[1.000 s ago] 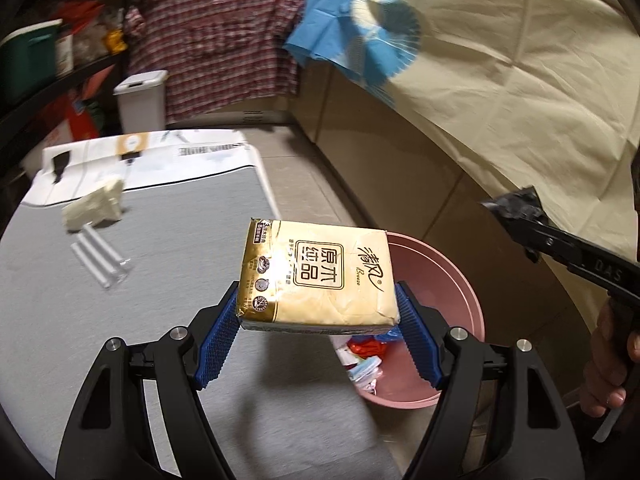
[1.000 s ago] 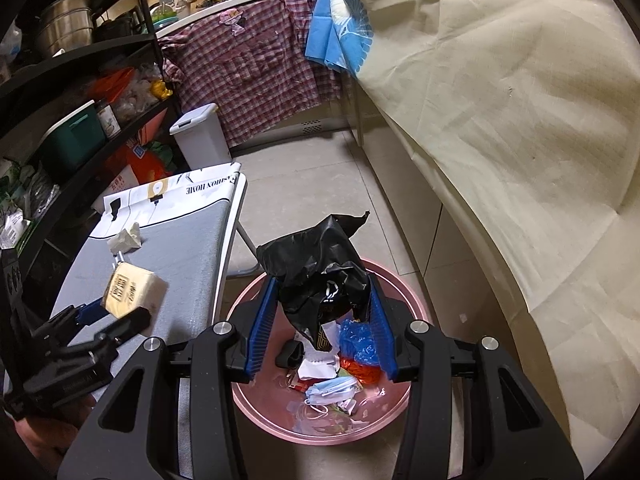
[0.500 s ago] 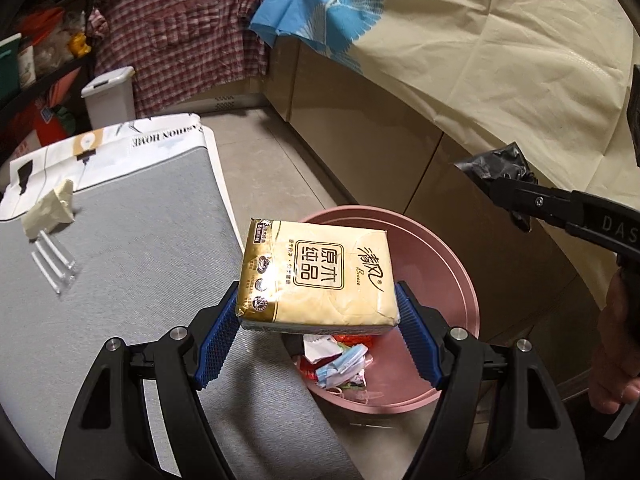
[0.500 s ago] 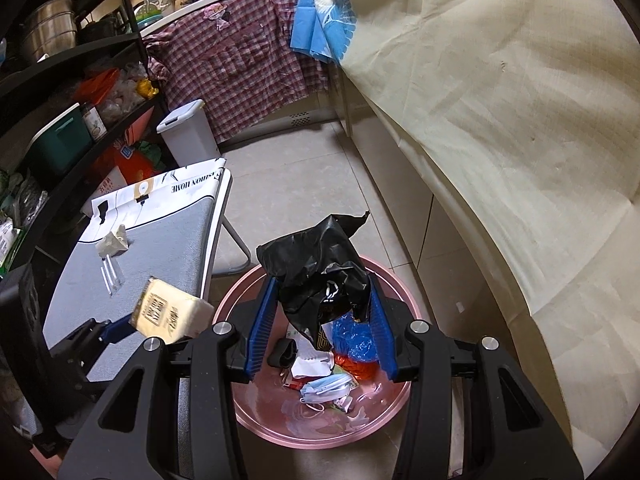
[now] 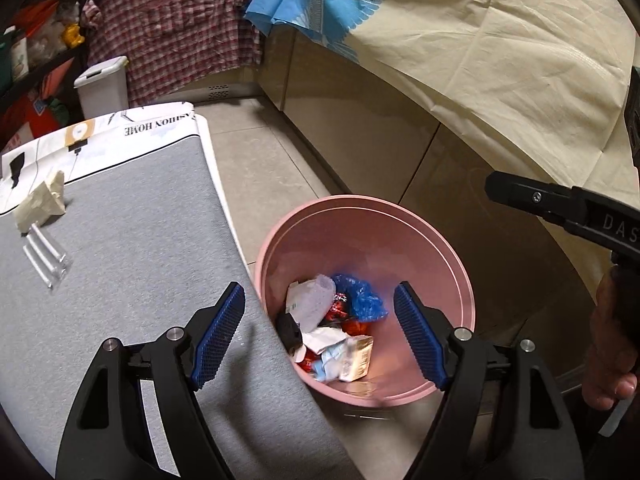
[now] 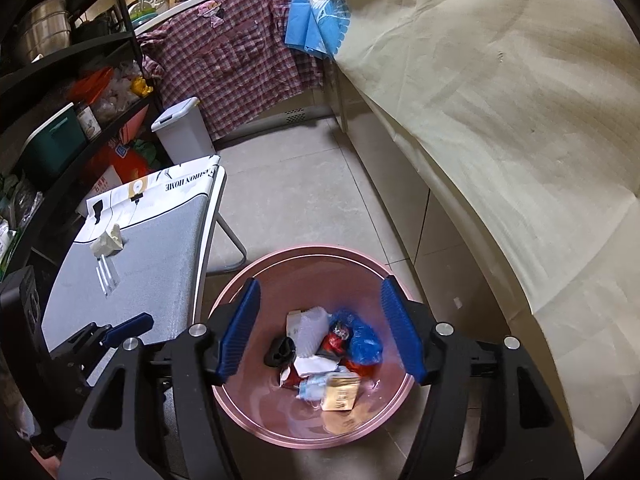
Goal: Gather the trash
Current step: 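Open both tools over the pink bucket to drop the tissue pack and black bag, then move both open tools back to the board toward the straws and cream paper, then grasp the clear plastic straws with the right tool while the left tool grasps the cream paper, then carry the straws and cream paper over the pink bucket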
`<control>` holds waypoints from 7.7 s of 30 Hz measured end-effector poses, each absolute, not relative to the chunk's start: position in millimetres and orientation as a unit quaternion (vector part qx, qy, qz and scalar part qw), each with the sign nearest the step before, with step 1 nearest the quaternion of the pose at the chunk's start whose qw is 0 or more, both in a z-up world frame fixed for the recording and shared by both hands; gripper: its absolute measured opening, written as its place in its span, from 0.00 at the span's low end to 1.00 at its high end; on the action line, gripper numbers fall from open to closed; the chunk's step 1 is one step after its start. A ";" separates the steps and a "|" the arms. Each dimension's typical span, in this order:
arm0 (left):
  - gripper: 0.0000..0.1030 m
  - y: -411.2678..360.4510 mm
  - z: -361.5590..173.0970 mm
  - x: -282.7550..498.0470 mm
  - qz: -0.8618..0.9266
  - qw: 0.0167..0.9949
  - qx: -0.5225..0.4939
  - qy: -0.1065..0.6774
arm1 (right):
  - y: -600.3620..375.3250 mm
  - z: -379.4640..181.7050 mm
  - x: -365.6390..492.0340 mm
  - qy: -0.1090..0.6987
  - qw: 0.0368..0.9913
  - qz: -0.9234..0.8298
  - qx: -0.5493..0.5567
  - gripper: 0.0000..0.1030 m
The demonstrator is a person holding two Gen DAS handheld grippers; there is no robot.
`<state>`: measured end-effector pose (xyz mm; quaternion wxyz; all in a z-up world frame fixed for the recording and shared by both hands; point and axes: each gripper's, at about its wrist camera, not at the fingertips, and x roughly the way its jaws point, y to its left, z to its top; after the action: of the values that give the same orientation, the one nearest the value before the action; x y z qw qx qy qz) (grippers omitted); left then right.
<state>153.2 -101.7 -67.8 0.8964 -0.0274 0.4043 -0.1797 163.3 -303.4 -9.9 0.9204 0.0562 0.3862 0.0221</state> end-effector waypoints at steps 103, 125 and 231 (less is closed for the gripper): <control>0.61 202.8 -85.7 268.2 -0.079 0.929 -0.073 0.355 | -17.0 -109.0 247.7 0.452 0.846 0.279 -0.041 0.08; 0.19 167.5 -99.0 267.6 -0.127 0.900 -0.039 0.416 | -47.7 -110.2 261.3 0.467 0.858 0.215 0.011 0.08; 0.02 -92.7 -29.8 146.5 -0.237 0.894 -0.049 0.377 | -293.6 1.6 131.1 0.372 0.927 0.020 0.044 0.07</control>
<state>146.5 -92.7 -29.8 0.8943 -0.0491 0.3765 -0.2367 131.1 -293.6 1.6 0.9271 0.0436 0.3716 0.0203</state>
